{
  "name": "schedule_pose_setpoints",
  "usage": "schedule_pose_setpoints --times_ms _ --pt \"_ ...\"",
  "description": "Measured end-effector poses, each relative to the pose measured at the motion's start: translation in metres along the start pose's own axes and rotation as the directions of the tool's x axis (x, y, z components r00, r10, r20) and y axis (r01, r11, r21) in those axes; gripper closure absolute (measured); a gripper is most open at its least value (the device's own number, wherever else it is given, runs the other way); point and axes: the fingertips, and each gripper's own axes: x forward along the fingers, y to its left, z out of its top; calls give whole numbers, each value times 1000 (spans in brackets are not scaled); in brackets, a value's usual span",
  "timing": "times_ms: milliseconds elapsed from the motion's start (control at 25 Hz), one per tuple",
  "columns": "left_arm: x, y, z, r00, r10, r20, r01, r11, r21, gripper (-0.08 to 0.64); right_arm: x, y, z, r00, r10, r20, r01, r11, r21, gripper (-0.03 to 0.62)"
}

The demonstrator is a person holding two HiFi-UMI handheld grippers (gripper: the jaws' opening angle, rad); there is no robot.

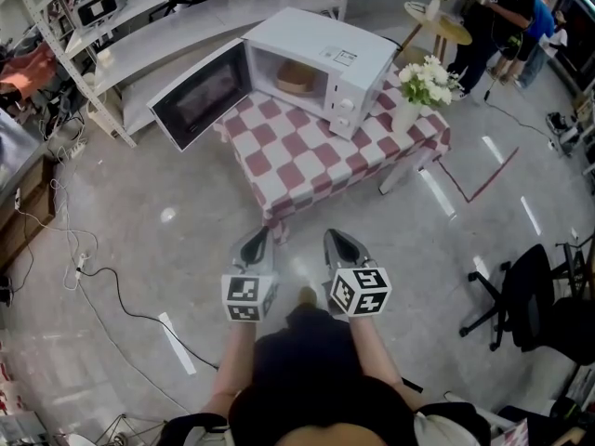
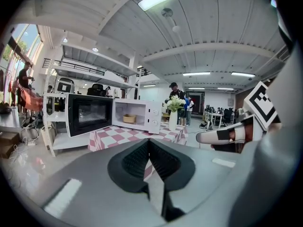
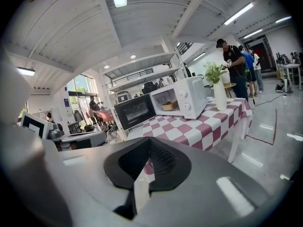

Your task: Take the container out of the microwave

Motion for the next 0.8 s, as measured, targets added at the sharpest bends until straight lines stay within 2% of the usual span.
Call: schedule_pose_setpoints --times_ms 800 --pt "48 15 5 998 66 12 -66 998 -8 551 52 -28 24 998 69 -12 -69 998 -14 592"
